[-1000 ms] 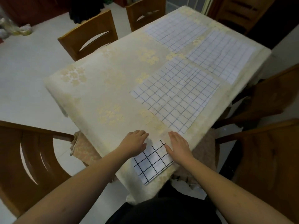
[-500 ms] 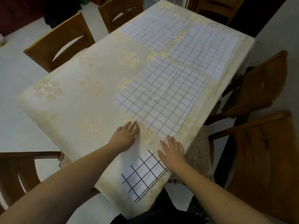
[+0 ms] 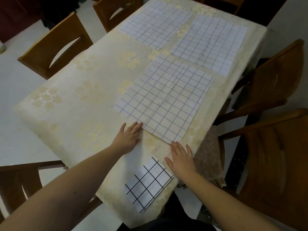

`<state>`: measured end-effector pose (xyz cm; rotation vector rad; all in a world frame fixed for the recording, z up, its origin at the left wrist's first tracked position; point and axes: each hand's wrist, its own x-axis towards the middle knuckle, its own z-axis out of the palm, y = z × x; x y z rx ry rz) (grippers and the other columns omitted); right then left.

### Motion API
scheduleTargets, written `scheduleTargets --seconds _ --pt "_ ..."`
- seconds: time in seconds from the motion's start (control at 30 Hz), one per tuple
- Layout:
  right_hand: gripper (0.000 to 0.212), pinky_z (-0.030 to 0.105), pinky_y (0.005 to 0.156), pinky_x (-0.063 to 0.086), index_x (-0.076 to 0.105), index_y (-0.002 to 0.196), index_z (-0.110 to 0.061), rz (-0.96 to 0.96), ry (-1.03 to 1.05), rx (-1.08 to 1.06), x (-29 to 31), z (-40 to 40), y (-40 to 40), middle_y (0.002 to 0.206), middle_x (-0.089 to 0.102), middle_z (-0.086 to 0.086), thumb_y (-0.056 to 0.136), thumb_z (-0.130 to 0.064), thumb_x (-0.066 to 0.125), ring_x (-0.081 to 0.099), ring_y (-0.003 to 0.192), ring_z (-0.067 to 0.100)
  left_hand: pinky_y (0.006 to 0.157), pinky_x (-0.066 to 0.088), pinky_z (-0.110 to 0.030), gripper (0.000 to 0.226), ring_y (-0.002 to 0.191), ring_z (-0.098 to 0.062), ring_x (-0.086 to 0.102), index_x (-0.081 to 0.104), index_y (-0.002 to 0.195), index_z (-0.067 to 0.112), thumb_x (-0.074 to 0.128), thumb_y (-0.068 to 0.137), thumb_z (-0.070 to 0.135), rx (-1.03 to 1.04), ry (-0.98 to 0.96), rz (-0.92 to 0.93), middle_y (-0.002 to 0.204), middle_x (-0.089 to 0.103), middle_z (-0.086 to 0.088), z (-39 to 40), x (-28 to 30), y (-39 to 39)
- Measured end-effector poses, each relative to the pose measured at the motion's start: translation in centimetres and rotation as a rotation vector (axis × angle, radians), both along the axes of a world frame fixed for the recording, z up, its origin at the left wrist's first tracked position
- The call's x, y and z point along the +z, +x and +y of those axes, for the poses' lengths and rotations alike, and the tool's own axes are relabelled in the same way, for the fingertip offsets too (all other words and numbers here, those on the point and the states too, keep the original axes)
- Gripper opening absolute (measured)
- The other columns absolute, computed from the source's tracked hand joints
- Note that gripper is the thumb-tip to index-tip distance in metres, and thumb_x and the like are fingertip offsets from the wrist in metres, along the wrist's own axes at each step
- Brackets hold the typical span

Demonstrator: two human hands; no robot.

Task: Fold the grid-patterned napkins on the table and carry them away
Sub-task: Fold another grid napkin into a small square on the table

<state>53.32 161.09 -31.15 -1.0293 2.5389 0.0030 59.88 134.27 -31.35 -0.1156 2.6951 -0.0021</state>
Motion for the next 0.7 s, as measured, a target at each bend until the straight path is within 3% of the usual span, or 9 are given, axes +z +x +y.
scheduleTargets --seconds 0.07,0.13,0.27,0.3,0.37,0.43,0.57,0.63,0.7 --pt "0.068 0.045 0.108 0.02 0.064 0.126 -0.007 0.008 -0.017 0.018 0.0 0.2 0.1 0.134 0.061 0.005 0.089 -0.052 0.03 0.057 0.124 0.02 0.119 0.003 -0.051 0.059 0.151 -0.018 0.0 0.016 0.155 0.012 0.012 0.102 0.038 -0.019 0.003 0.012 0.164 0.0 0.001 -0.2 0.2 0.4" --pt "0.064 0.044 0.105 0.024 0.069 0.119 -0.008 -0.009 -0.035 0.04 0.1 0.5 0.6 0.126 0.066 0.003 0.086 -0.05 0.033 0.063 0.116 0.018 0.118 0.014 -0.049 0.063 0.149 -0.021 0.019 0.034 0.149 0.009 0.01 0.096 0.033 -0.073 0.0 0.073 0.161 0.022 -0.003 -0.7 0.2 1.3" --pt "0.047 0.04 0.104 0.031 0.072 0.112 -0.014 0.077 -0.096 0.105 0.1 1.0 2.0 0.116 0.07 -0.001 0.082 -0.044 0.05 0.066 0.107 0.015 0.108 0.036 -0.039 0.051 0.128 -0.023 0.054 0.064 0.126 0.006 0.032 0.089 0.022 -0.199 0.018 0.173 0.136 0.059 -0.006 -1.3 0.1 3.7" --pt "0.04 0.037 0.104 0.037 0.073 0.11 -0.017 0.093 -0.124 0.124 0.2 1.1 2.5 0.114 0.07 -0.004 0.077 -0.039 0.066 0.067 0.105 0.012 0.108 0.038 -0.036 0.048 0.124 -0.023 0.057 0.066 0.123 0.007 0.036 0.087 0.02 -0.211 0.023 0.209 0.133 0.062 -0.006 -1.2 0.3 4.4" --pt "0.057 0.033 0.093 0.05 0.073 0.107 -0.023 0.067 -0.163 0.118 0.6 1.1 3.5 0.109 0.071 -0.008 0.053 -0.024 0.09 0.067 0.098 0.008 0.104 0.044 -0.037 0.04 0.119 -0.023 0.061 0.068 0.12 0.007 0.055 0.082 0.01 -0.246 0.049 0.319 0.127 0.066 -0.006 -1.2 0.8 5.7" --pt "0.066 0.03 0.083 0.053 0.072 0.105 -0.026 0.079 -0.225 0.098 1.0 1.3 4.6 0.104 0.071 -0.011 0.043 -0.015 0.093 0.068 0.091 0.007 0.101 0.047 -0.038 0.052 0.114 -0.022 0.064 0.07 0.116 0.01 0.078 0.066 0.002 -0.245 0.088 0.365 0.122 0.068 -0.004 -1.2 1.2 7.1" --pt "0.046 0.025 0.073 0.054 0.076 0.093 -0.026 0.209 -0.364 0.094 2.9 1.2 6.6 0.092 0.073 -0.013 0.052 -0.019 0.093 0.068 0.078 0.005 0.108 0.031 -0.034 0.052 0.106 -0.016 0.065 0.071 0.112 0.016 0.083 0.063 0.002 -0.212 0.109 0.456 0.114 0.069 0.002 -2.0 1.9 9.5" --pt "0.038 0.025 0.073 0.055 0.076 0.091 -0.023 0.219 -0.449 0.07 3.8 1.3 7.5 0.091 0.073 -0.012 0.057 -0.018 0.091 0.069 0.076 0.006 0.103 0.04 -0.032 0.049 0.099 -0.015 0.066 0.071 0.107 0.018 0.083 0.063 0.002 -0.183 0.131 0.489 0.108 0.07 0.004 -2.1 2.7 10.3" --pt "0.027 0.025 0.071 0.055 0.076 0.09 -0.02 0.196 -0.555 0.057 4.3 1.4 8.2 0.09 0.074 -0.009 0.066 -0.015 0.084 0.068 0.076 0.007 0.087 0.049 -0.03 0.045 0.087 -0.018 0.067 0.069 0.1 0.018 0.084 0.062 0.0 -0.161 0.155 0.531 0.097 0.071 0.002 -1.9 3.6 10.8"
